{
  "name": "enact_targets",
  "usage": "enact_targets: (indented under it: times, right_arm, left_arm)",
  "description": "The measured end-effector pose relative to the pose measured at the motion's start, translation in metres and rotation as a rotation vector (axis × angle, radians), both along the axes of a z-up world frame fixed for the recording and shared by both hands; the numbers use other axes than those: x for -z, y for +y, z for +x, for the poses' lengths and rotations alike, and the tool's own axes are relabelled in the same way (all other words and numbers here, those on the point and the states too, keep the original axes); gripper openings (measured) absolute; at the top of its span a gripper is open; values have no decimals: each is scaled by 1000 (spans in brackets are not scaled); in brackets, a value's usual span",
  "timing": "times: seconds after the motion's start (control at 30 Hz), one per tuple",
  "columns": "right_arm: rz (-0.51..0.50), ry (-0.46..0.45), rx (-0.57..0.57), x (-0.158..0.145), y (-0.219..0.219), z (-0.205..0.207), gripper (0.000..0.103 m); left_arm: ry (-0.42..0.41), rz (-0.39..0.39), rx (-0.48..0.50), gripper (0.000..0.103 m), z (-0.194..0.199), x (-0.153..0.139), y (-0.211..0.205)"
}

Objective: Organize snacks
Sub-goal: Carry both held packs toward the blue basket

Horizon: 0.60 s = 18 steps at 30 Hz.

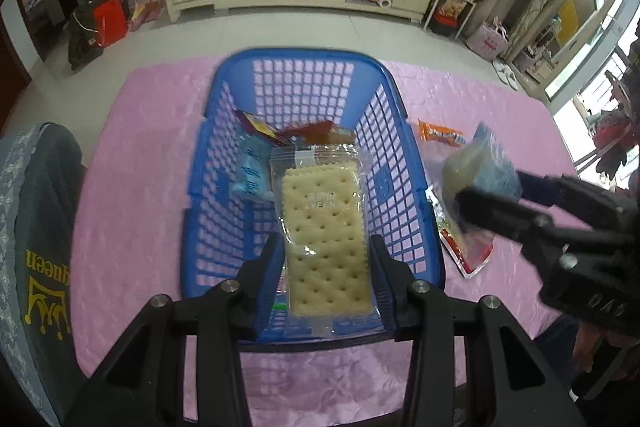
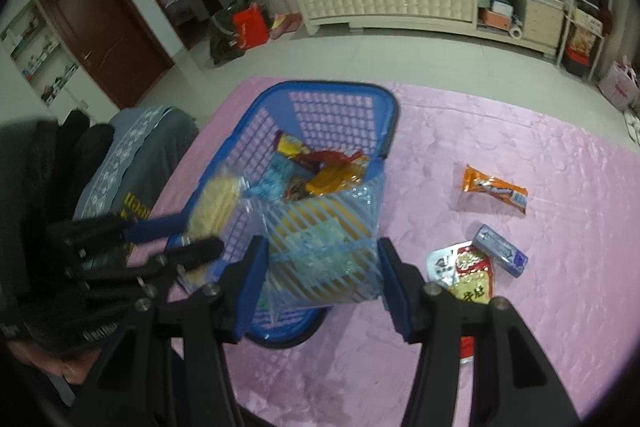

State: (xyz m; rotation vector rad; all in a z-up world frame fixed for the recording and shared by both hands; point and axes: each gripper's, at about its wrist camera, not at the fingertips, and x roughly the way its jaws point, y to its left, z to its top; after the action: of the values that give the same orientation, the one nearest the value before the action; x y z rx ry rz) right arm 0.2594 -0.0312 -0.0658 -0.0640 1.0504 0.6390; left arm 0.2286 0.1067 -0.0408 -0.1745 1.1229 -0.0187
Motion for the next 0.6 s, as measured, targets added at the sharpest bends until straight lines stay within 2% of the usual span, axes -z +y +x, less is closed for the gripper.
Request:
enact_targets:
  times: [0.3, 0.6]
  right_arm:
    - [1, 12, 43, 4, -18, 8, 59]
    - [-2, -8, 49, -7, -28, 2, 59]
  left_arm:
    - [56, 0, 41, 40, 15, 28, -21]
    - [48, 2, 10, 40, 23, 24, -23]
